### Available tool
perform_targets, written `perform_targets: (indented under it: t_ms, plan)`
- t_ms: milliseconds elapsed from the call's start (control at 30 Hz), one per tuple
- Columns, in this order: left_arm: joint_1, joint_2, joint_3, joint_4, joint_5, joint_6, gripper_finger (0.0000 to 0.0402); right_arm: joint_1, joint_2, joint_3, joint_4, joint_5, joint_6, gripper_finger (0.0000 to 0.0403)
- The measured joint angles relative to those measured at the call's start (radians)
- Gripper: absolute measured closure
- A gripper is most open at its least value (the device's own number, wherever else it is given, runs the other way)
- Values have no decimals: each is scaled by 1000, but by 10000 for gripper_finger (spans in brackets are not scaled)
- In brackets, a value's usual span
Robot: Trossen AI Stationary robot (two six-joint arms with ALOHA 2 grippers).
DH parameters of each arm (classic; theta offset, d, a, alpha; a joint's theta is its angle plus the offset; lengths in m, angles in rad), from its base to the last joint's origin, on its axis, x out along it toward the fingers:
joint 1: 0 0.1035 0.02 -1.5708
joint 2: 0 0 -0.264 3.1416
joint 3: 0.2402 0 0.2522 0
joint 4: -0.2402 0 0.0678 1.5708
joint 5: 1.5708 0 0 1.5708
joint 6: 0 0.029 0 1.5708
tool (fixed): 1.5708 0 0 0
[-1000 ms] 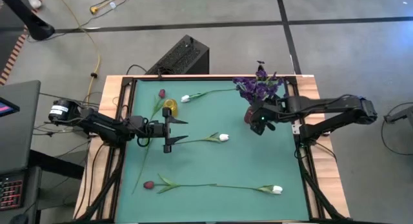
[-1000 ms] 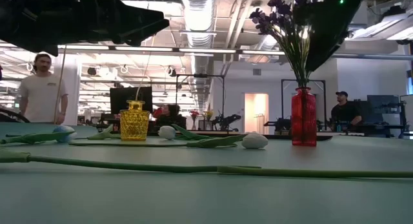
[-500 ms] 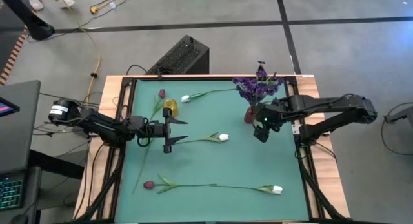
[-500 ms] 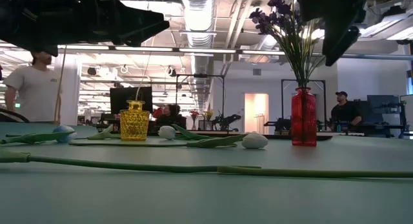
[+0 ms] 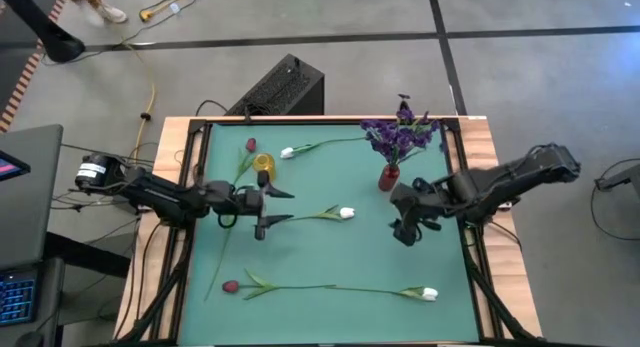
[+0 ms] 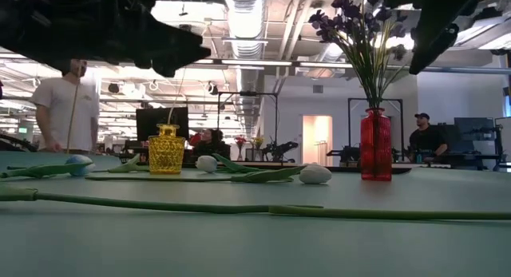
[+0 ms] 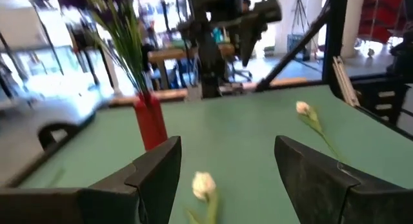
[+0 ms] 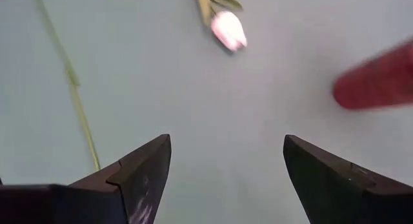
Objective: Sort flowers into vase by color
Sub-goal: Put the center white flower into the yellow vase
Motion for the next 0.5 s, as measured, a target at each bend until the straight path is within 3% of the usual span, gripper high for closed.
perform_targets:
  t_ms: [200, 500]
  plan:
    - [-32, 0, 69, -203, -3, -87, 162, 81, 0, -84, 187, 37, -55, 76]
    - [-140, 51, 122, -296, -190, -203, 162, 143, 1, -211, 407, 37, -166, 82]
